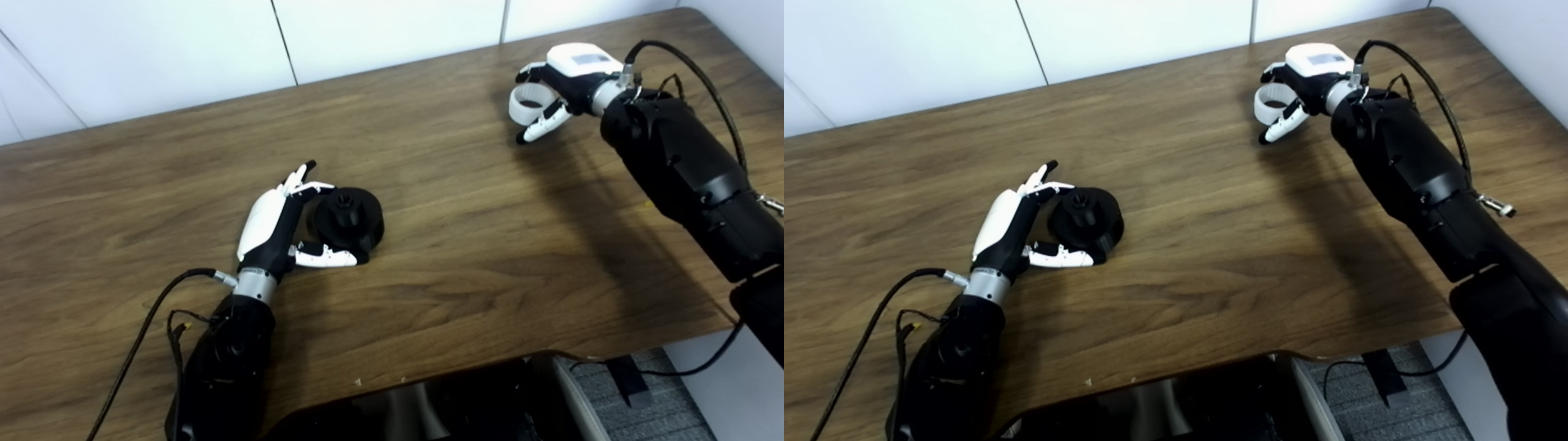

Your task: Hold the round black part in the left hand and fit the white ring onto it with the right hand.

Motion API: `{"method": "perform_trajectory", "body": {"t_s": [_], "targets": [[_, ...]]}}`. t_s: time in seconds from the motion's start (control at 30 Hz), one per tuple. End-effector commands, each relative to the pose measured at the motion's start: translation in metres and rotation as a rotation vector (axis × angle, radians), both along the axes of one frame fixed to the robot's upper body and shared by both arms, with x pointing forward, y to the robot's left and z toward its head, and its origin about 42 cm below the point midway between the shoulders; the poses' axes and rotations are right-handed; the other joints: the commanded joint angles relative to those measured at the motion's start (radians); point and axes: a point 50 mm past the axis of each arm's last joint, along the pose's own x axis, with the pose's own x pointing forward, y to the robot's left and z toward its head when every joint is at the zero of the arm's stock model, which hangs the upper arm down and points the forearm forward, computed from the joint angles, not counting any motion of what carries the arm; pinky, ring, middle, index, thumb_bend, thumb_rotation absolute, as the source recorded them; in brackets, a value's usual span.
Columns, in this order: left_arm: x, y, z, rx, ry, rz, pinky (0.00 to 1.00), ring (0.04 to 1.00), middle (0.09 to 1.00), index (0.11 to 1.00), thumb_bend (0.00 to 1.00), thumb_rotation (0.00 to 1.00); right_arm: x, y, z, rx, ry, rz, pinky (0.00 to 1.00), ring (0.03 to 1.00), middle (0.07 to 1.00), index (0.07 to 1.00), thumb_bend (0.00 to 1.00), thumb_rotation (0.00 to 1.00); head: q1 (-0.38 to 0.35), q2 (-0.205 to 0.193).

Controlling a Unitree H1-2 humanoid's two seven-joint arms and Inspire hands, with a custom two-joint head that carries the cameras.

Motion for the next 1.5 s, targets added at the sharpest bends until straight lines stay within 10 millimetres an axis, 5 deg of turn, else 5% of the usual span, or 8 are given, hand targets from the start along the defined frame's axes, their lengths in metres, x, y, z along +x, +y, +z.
{"method": "perform_trajectory", "body": {"t_s": [0.0, 0.43, 0.93, 1.47], "targets": [[0.006, 0.003, 0.009, 0.032, -0.034, 0.006, 1.00, 1.000, 1.000, 0.613, 0.96, 0.27, 0.014, 0.002, 0.037, -0.017, -0.115, 0.018, 0.93, 0.923, 0.826, 0.842, 0.84, 0.39, -0.001, 0.001], [0.004, 0.006, 0.008, 0.032, -0.028, 0.009, 1.00, 1.000, 1.000, 0.613, 0.96, 0.27, 0.027, -0.005, 0.039, -0.046, -0.103, -0.008, 0.98, 0.911, 0.836, 0.826, 0.82, 0.33, 0.002, 0.006], [0.003, 0.006, 0.008, 0.033, -0.029, 0.011, 1.00, 1.000, 1.000, 0.615, 0.96, 0.28, 0.027, -0.010, 0.041, -0.025, -0.183, 0.001, 0.87, 0.799, 0.656, 0.666, 0.78, 0.15, 0.005, 0.013], [0.005, 0.004, 0.009, 0.030, -0.032, 0.014, 1.00, 1.000, 1.000, 0.615, 0.96, 0.27, 0.026, -0.006, 0.040, 0.013, -0.198, -0.003, 0.88, 0.725, 0.631, 0.660, 0.79, 0.18, 0.019, 0.015]]}}
